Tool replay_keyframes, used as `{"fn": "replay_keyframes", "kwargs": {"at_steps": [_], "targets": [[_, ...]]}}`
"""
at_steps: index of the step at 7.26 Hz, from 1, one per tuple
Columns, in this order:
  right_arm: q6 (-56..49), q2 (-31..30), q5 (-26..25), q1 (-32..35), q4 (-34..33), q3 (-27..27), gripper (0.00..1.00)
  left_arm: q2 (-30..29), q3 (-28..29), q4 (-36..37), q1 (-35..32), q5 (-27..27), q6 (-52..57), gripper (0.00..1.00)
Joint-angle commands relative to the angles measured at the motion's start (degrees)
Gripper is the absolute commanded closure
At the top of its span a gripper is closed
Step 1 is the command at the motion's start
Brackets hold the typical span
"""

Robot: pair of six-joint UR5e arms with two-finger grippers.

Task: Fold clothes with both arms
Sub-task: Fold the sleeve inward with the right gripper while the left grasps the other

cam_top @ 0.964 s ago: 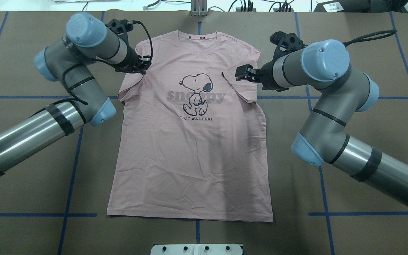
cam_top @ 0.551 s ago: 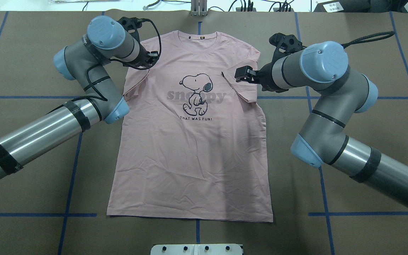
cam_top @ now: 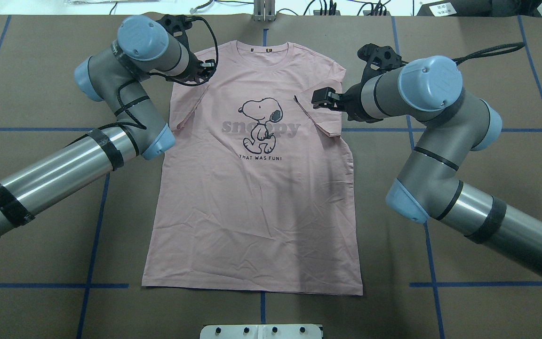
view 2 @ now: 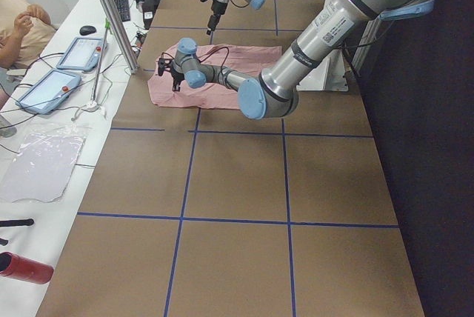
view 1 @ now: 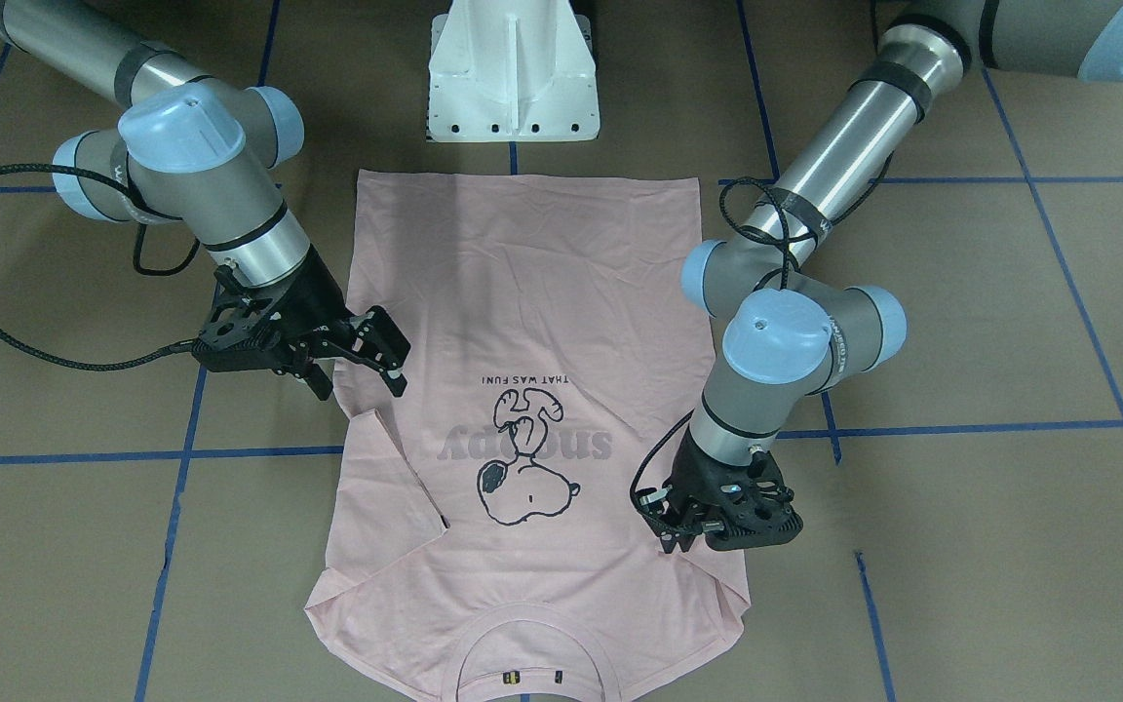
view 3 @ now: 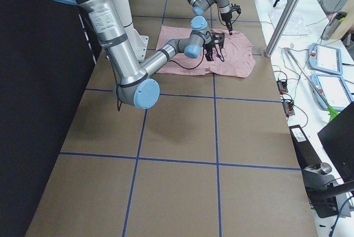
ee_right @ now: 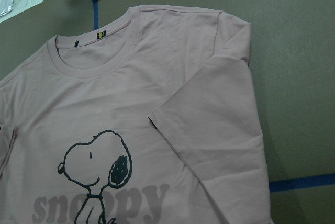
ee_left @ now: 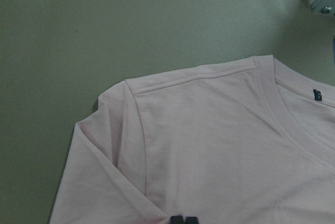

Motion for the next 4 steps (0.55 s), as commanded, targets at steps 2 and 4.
{"fn": "replay_keyframes", "kwargs": {"at_steps": [2,4], "targets": [[9.37,-1.54,-3.93,-6.61,-0.60,2.55,0.00,9.55,-20.10,-0.87,0.61,-2.54,-4.26,0.23],[22.98,-8.28,-12.06,-19.14,-2.96,9.22,0.06,20.37,-33.15,-1.22,0.61,-9.76,-4.38,0.23]]}}
